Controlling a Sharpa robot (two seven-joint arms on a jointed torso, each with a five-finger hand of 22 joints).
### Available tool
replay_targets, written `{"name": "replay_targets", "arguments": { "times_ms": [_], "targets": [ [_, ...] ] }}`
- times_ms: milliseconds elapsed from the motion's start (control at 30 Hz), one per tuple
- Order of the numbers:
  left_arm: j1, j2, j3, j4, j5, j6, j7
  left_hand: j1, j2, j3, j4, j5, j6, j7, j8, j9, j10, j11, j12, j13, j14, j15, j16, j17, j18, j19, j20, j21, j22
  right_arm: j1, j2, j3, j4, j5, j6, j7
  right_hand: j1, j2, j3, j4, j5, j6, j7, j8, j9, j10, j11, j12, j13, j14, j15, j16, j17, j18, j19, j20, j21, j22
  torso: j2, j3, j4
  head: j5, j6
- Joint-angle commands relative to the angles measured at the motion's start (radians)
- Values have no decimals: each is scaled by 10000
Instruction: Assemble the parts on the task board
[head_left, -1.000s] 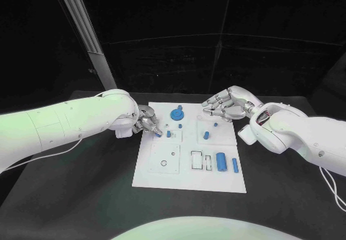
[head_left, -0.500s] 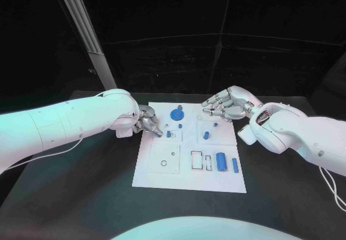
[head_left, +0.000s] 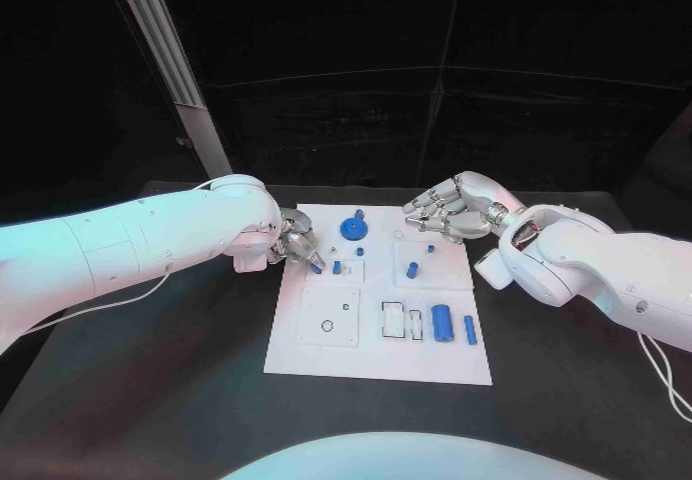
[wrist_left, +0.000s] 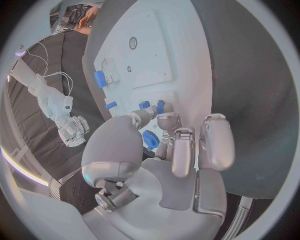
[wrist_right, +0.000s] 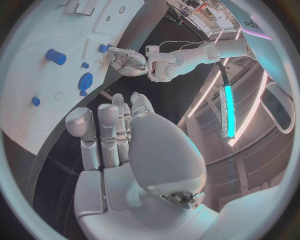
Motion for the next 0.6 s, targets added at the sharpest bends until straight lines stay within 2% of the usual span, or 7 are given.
{"name": "replay_targets", "arguments": {
  "times_ms": [33,333,600],
  "targets": [
    [-28,64,-19,4,-5,416,-122,-166,4,10,95,71,130,-38,-55,-15,64,-17,55,31,1057,-84,31,2634,99,74,-25,66,21,17,-1,5,25,38,66,87,90,15,24,19,62,-72,19,27,-7,-55,15,51,-17,-84,5,-53,-9,120,-71,15,-50,-13,0,-1,5,-13,-1],
    [-27,153,-19,-50,-5,409,-269,-670,63,-25,325,192,264,-68,-86,-67,157,-42,142,143,1057,-107,31,2634,74,122,-49,148,136,17,-1,5,28,38,84,84,90,15,24,19,62,-72,19,27,-7,-55,15,51,-17,-84,5,-53,-9,120,-71,15,-50,-13,1,-9,5,-20,-21],
    [-26,201,-19,-85,-6,425,-354,-1036,-51,-151,419,230,414,-100,-103,-107,275,-67,244,291,1057,-126,31,2634,57,156,-66,203,213,17,-6,5,35,38,96,81,104,21,49,19,84,-82,21,36,-5,-69,16,66,-28,-94,8,-53,-15,124,-87,20,-64,-24,-3,-1,11,-26,-17]
  ]
}}
